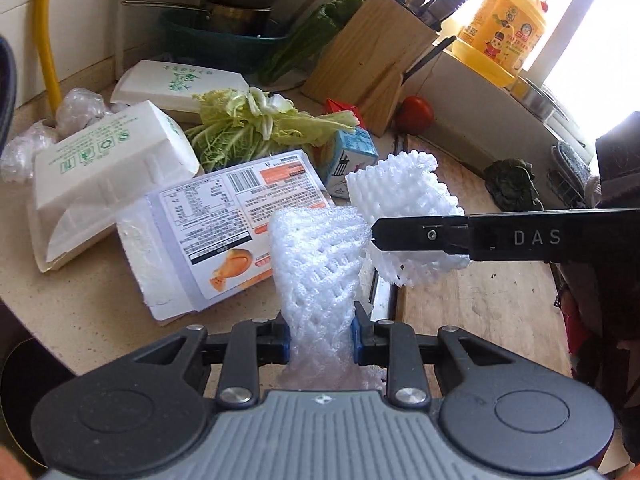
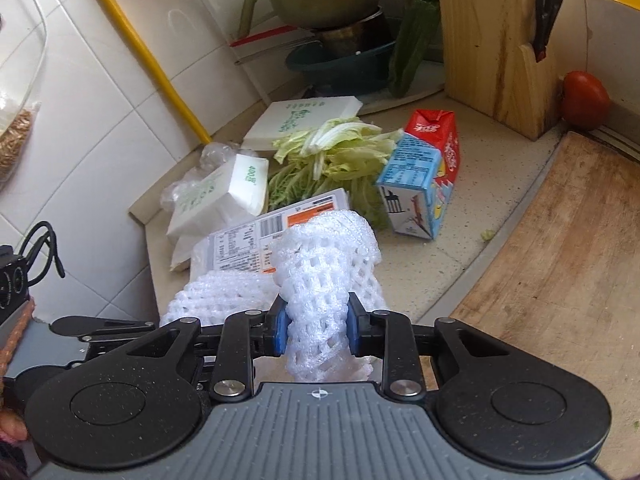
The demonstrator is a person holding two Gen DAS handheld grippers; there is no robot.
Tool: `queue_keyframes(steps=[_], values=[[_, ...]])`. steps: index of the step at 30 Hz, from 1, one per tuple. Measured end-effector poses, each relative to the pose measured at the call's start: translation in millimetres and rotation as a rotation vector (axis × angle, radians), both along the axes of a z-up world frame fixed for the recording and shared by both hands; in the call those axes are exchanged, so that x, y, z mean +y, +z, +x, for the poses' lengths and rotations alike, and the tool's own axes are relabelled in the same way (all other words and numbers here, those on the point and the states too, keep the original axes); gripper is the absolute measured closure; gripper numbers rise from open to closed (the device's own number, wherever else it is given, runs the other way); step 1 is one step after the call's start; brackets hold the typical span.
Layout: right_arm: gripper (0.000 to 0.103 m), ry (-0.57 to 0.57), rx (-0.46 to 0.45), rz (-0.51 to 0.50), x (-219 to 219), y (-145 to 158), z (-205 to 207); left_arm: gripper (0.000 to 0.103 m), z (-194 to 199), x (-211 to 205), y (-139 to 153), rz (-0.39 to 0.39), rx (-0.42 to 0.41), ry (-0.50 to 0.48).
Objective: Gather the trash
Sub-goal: 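Carry both held foam nets down over the black trash bin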
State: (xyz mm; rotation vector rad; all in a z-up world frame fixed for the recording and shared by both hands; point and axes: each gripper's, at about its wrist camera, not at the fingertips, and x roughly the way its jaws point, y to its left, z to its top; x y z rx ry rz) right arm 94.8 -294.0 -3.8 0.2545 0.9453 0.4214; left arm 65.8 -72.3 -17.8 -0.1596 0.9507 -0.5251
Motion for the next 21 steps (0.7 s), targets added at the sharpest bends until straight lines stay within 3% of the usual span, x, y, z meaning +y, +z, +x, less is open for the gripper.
queue_keyframes(steps=[10, 21], values=[[0.068, 0.16, -0.036, 0.052, 42.9, 13.9, -6.8, 0.079, -25.5, 40.8, 14.9, 0.048, -0.049, 0.172], [0.068, 0.378, -0.079, 0.078, 129.3, 24.6, -6.3, 0.079, -50.0, 117.5, 21.9, 0.086, -0.091, 0.389]])
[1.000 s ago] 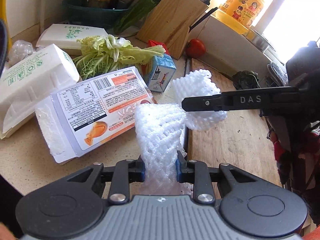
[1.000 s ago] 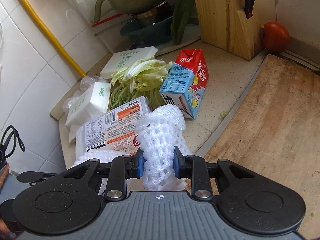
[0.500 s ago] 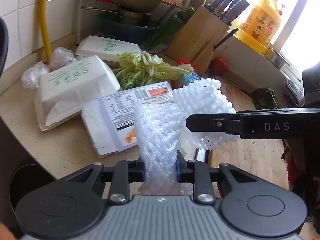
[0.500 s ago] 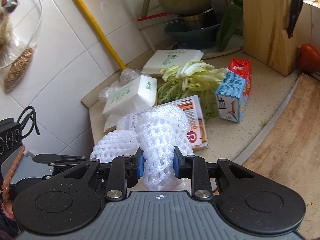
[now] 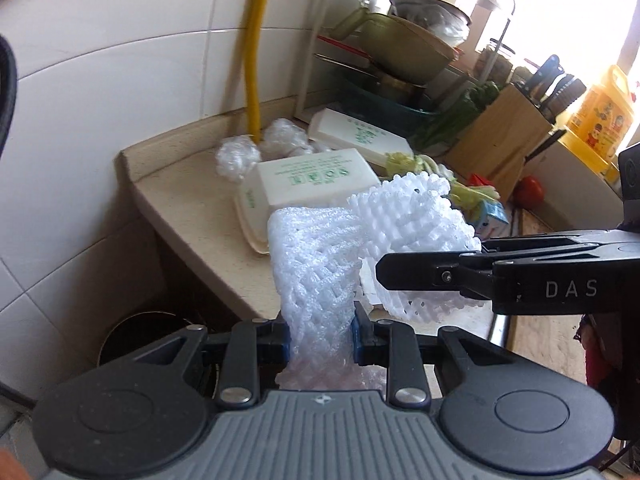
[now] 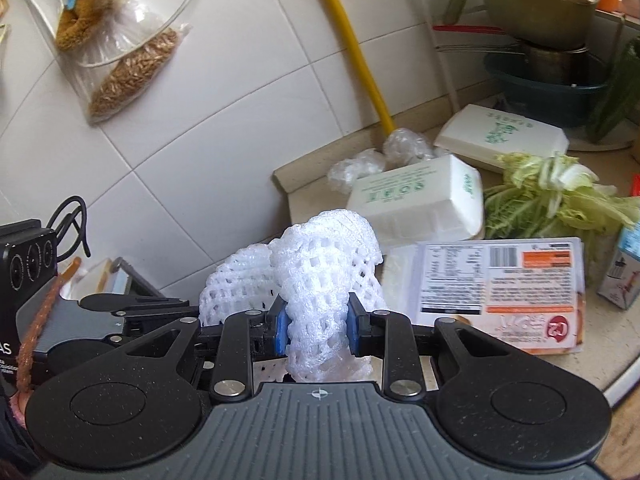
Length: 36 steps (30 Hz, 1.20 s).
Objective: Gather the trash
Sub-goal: 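Carry both held foam nets down over the black trash bin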
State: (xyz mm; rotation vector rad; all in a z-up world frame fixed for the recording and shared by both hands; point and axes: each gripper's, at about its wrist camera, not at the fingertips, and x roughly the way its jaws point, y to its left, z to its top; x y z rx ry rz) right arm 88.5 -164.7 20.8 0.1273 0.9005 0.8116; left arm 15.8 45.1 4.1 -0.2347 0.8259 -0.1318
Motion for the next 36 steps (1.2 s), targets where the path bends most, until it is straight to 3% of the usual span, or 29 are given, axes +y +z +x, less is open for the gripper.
queue_keyframes(steps=[9, 13, 36], values=[[0.068, 0.162, -0.013, 0.025, 73.1, 3.5, 4.4, 0.079, -9.1, 58.3, -5.1, 0.02, 0.009, 0.164], [0.068, 0.201, 0.012, 0.018, 102.8, -7.0, 11.8, 0.079, -1.4, 76.6, -21.6, 0.019, 0.057, 0.216], [0.068, 0.259, 0.163, -0.11, 197.1, -73.6, 36.6, 0.079, 32.1, 139.9, -87.2, 0.017, 0.273, 0.32]])
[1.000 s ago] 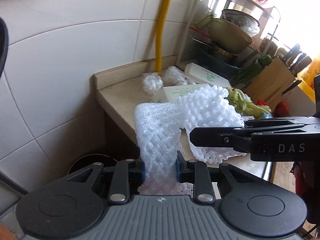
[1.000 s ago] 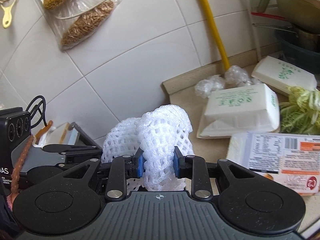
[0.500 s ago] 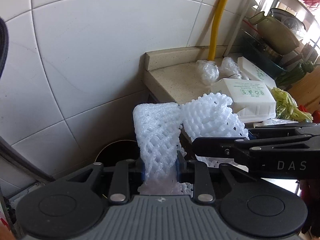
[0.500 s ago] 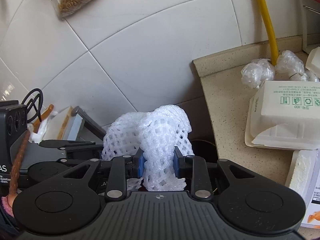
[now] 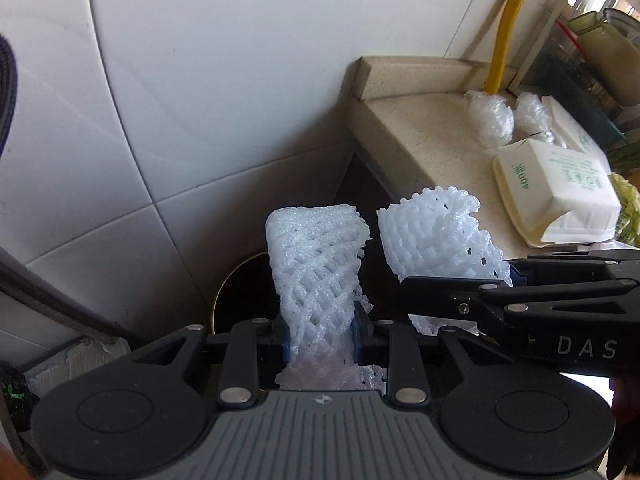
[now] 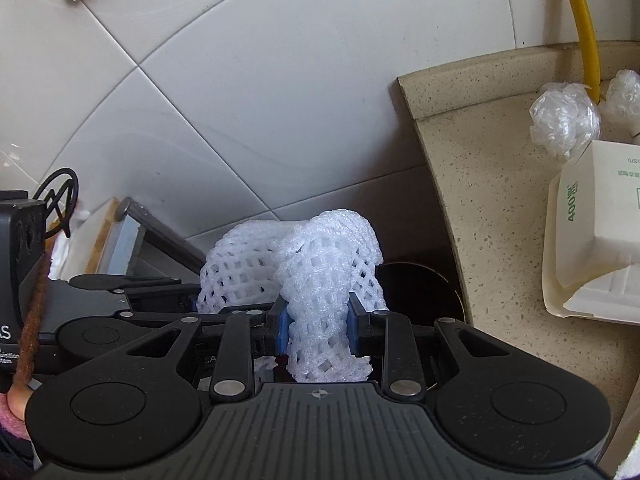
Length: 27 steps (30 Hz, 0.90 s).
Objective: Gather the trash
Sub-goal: 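Carry both held foam nets down over the black trash bin, then open both tools to drop the foam nets into the bin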
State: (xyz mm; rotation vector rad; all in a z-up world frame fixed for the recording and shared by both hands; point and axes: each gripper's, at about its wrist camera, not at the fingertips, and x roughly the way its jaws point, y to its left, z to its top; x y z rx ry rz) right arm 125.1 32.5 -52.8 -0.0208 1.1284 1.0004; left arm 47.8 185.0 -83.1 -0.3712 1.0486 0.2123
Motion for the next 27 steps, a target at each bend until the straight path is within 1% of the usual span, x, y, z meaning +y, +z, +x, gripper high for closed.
queue_keyframes(steps=[9, 13, 15, 16, 19, 21, 24, 26, 27], values=[[0.068, -0.02, 0.066, -0.059, 14.6, -31.6, 9.1, 0.079, 17.3, 7.4, -31.0, -0.022, 0.11, -0.011], [0.066, -0.033, 0.076, -0.094, 17.1, -43.5, 11.2, 0.078, 28.6, 9.7, -45.9, -0.012, 0.153, -0.019], [0.066, -0.042, 0.089, -0.11, 19.2, -51.5, 14.4, 0.077, 33.8, 14.9, -53.0, -0.009, 0.179, -0.004], [0.069, -0.043, 0.103, -0.11, 19.9, -55.4, 15.8, 0.075, 35.1, 19.3, -56.3, -0.02, 0.19, 0.008], [0.067, -0.042, 0.119, -0.101, 25.0, -61.5, 17.1, 0.074, 35.5, 30.8, -64.2, -0.064, 0.204, 0.03], [0.065, -0.046, 0.113, -0.105, 28.2, -63.3, 16.9, 0.073, 36.3, 34.8, -67.7, -0.073, 0.215, 0.042], [0.061, -0.05, 0.109, -0.122, 32.1, -65.3, 16.4, 0.068, 37.6, 43.1, -73.4, -0.092, 0.234, 0.067], [0.056, -0.048, 0.101, -0.134, 33.1, -65.3, 15.3, 0.06, 37.7, 49.0, -77.2, -0.127, 0.252, 0.084], [0.055, -0.048, 0.095, -0.141, 34.4, -66.6, 15.0, 0.058, 37.4, 51.2, -78.6, -0.142, 0.256, 0.089]])
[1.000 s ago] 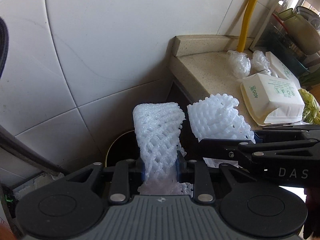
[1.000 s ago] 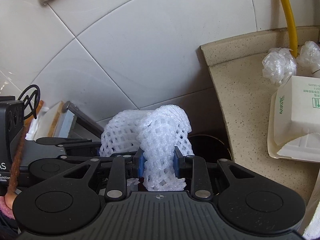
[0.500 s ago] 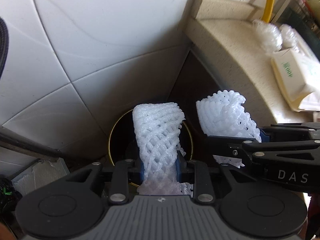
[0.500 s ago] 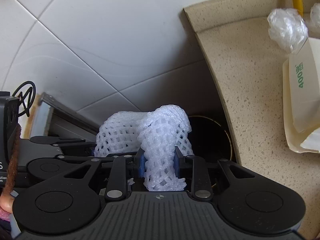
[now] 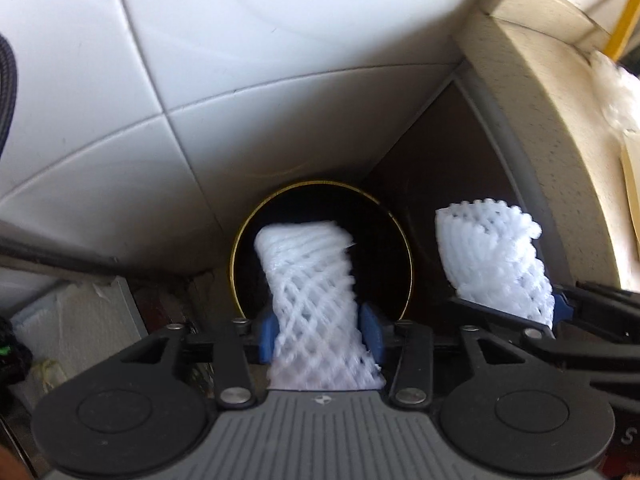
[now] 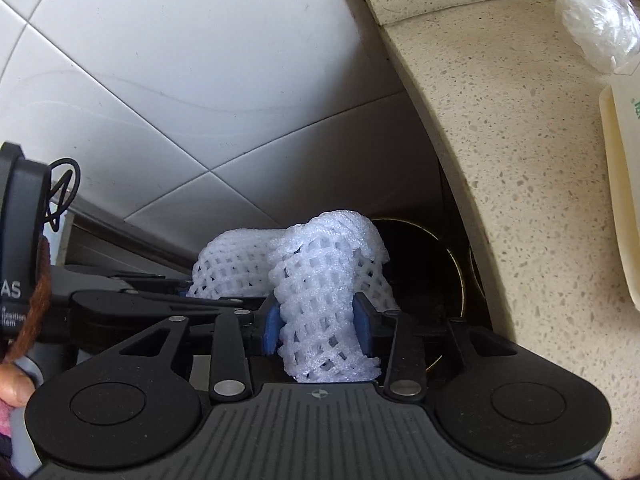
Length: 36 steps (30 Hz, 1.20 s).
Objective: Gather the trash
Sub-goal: 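Open both tools to drop the foam nets into the bin, then move both tools up toward the clear plastic bags by the yellow hose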
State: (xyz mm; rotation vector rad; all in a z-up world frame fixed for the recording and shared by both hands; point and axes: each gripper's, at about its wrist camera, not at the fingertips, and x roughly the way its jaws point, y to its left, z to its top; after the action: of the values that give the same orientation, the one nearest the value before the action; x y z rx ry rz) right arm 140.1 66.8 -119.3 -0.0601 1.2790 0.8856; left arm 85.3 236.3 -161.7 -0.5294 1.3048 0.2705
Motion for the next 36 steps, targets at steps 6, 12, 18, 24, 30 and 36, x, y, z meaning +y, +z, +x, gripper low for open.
queue_keyframes(steps=[6, 12, 18, 24, 30, 36], values=[[0.046, -0.008, -0.062, -0.015, 7.0, 5.8, -6.4, 0.057, 1.1, 10.3, -1.4, -0.042, -0.014, 0.032], [0.031, 0.03, -0.074, -0.007, 7.9, 5.7, -9.6, 0.054, -10.2, 23.9, 16.1, -0.061, -0.066, 0.102], [0.017, 0.107, -0.171, -0.057, 20.1, 4.3, -23.9, 0.052, -11.4, 23.3, 33.5, -0.03, -0.112, 0.098], [0.017, 0.115, -0.169, -0.02, 14.1, 11.7, -22.1, 0.052, -8.1, 20.6, 33.6, -0.033, -0.124, 0.087], [0.016, 0.115, -0.217, 0.088, -18.2, 49.1, -32.5, 0.051, -20.1, 3.8, 54.1, -0.004, -0.185, 0.111], [0.014, 0.033, -0.268, 0.207, -74.5, 93.9, -31.1, 0.05, -24.1, -27.1, 69.1, 0.025, -0.199, 0.103]])
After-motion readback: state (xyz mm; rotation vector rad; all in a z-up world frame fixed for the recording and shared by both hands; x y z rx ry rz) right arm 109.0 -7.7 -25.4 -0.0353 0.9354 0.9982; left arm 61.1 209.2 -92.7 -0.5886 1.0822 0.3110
